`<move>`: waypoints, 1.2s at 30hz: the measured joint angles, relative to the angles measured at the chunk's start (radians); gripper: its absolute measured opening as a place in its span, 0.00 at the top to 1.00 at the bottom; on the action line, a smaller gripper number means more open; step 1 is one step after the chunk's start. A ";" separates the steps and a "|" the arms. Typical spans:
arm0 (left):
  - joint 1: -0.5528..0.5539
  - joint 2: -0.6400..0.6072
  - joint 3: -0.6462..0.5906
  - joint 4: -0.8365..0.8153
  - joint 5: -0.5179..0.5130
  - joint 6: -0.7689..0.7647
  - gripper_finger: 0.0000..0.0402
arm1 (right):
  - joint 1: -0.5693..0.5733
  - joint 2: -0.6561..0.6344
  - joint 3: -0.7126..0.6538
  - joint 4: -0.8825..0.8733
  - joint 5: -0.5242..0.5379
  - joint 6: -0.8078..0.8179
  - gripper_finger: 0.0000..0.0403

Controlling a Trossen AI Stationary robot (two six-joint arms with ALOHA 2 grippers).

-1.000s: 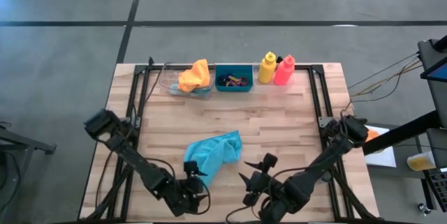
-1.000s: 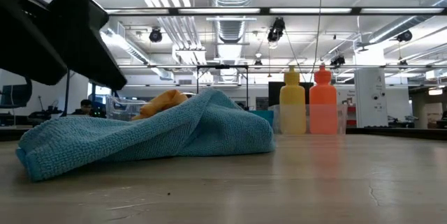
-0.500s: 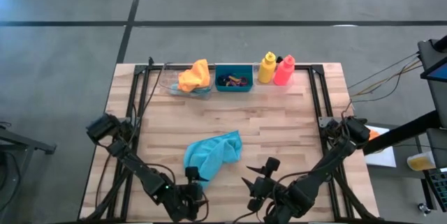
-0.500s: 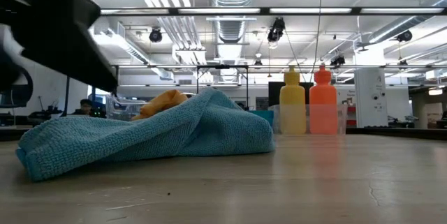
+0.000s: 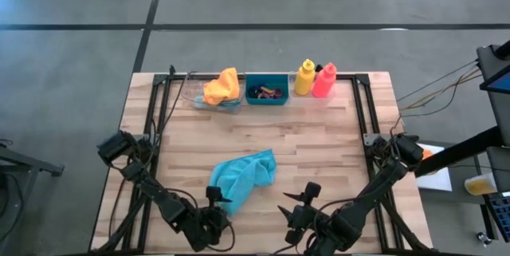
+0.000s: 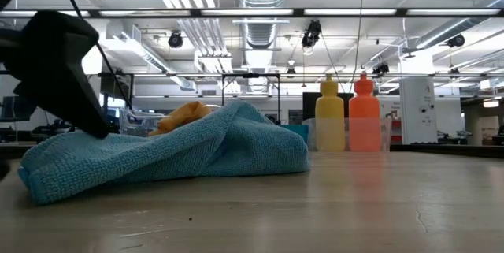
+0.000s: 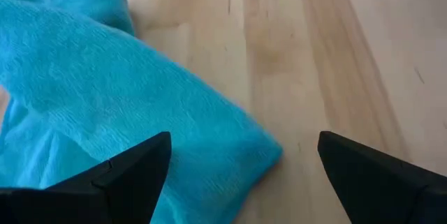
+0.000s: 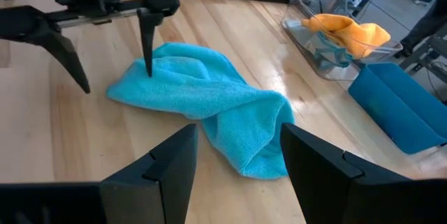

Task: Pick & Place Sports Items
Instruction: Fold the blue towel

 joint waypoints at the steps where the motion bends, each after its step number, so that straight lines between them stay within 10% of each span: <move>1: 0.000 0.000 -0.003 0.001 0.000 0.000 0.09 | 0.000 0.000 -0.001 0.000 0.000 0.001 0.49; 22: -0.001 0.088 0.036 -0.004 -0.098 0.086 0.12 | -0.001 0.000 -0.068 0.026 0.000 -0.030 0.49; 36: 0.002 0.088 0.034 -0.033 -0.074 0.016 0.66 | -0.006 0.000 -0.068 0.023 0.001 -0.190 0.49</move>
